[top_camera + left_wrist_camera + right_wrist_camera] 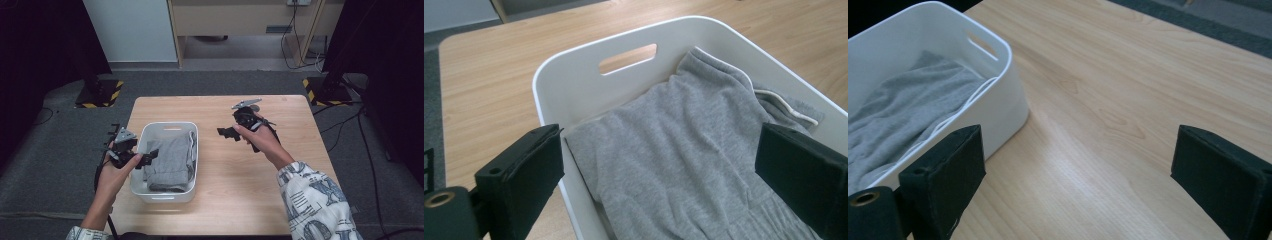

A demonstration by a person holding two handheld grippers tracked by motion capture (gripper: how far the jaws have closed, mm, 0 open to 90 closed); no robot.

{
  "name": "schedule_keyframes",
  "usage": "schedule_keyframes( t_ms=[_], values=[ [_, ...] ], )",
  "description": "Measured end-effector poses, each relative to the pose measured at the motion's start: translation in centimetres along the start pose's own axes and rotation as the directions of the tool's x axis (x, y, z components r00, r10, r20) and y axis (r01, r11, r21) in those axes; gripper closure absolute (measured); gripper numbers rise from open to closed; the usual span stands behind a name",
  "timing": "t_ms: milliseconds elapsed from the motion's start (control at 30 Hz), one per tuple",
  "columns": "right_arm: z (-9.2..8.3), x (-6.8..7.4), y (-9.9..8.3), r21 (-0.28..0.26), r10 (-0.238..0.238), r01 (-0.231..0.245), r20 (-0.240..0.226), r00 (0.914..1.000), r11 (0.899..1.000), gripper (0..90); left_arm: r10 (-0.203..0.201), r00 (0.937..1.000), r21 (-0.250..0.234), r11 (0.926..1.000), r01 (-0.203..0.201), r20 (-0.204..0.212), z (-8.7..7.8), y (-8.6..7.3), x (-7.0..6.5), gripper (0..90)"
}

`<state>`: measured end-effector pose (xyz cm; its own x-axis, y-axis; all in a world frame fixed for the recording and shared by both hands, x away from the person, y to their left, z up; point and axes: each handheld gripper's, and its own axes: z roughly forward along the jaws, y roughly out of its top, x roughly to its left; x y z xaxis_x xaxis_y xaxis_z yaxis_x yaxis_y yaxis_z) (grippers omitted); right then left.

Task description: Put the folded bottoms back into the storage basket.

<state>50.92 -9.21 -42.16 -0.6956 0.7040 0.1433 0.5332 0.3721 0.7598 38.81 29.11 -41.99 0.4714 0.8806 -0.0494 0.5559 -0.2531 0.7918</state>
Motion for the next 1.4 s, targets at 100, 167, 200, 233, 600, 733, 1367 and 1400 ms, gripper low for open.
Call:
schedule_keyframes(
  t_ms=[100,167,200,233,600,733,1367,1400],
  values=[
    [-0.4,-0.3,0.0,-0.012,0.003,-0.002,0.017,0.9999,1.0,6.2,-0.006,1.0,0.003,1.0,0.006,0.006,0.0,0.0,0.1,4.3],
    [-0.6,-0.5,0.0,-0.016,0.003,-0.003,0.022,0.9997,1.0,6.2,-0.007,1.0,0.007,1.0,0.007,0.006,0.1,-0.1,0.1,4.0],
    [-0.7,-0.6,-0.1,-0.018,0.007,-0.006,0.023,0.9997,1.0,6.2,-0.009,0.9999,0.007,0.9999,0.009,0.009,0.1,-0.1,0.1,4.0],
    [-0.9,-0.7,-0.2,-0.023,0.013,-0.012,0.024,0.9996,1.0,6.2,-0.011,0.9999,0.006,0.9999,0.011,0.011,0.1,-0.1,0.1,4.0],
    [-2.1,-2.0,-1.4,-0.035,0.026,-0.025,0.047,0.9985,0.999,6.4,-0.014,0.9998,-0.04,0.9991,0.014,0.015,-0.4,-0.2,0.4,4.3],
    [-2.6,-2.4,-1.8,-0.04,0.026,-0.024,0.053,0.9983,0.999,6.4,-0.008,0.9998,-0.037,0.9993,0.009,0.018,-0.3,-0.2,0.4,4.1],
    [-4.6,-4.3,-4.4,-0.06,0.064,-0.059,0.085,0.9943,0.996,6.6,-0.006,0.9999,-0.048,0.9988,0.007,0.013,-0.7,-0.8,0.7,3.7],
    [-4.7,-4.4,-4.5,-0.062,0.062,-0.057,0.087,0.9943,0.997,6.5,-0.006,0.9999,-0.05,0.9987,0.006,0.011,-0.8,-0.8,0.7,3.7]
  ],
)
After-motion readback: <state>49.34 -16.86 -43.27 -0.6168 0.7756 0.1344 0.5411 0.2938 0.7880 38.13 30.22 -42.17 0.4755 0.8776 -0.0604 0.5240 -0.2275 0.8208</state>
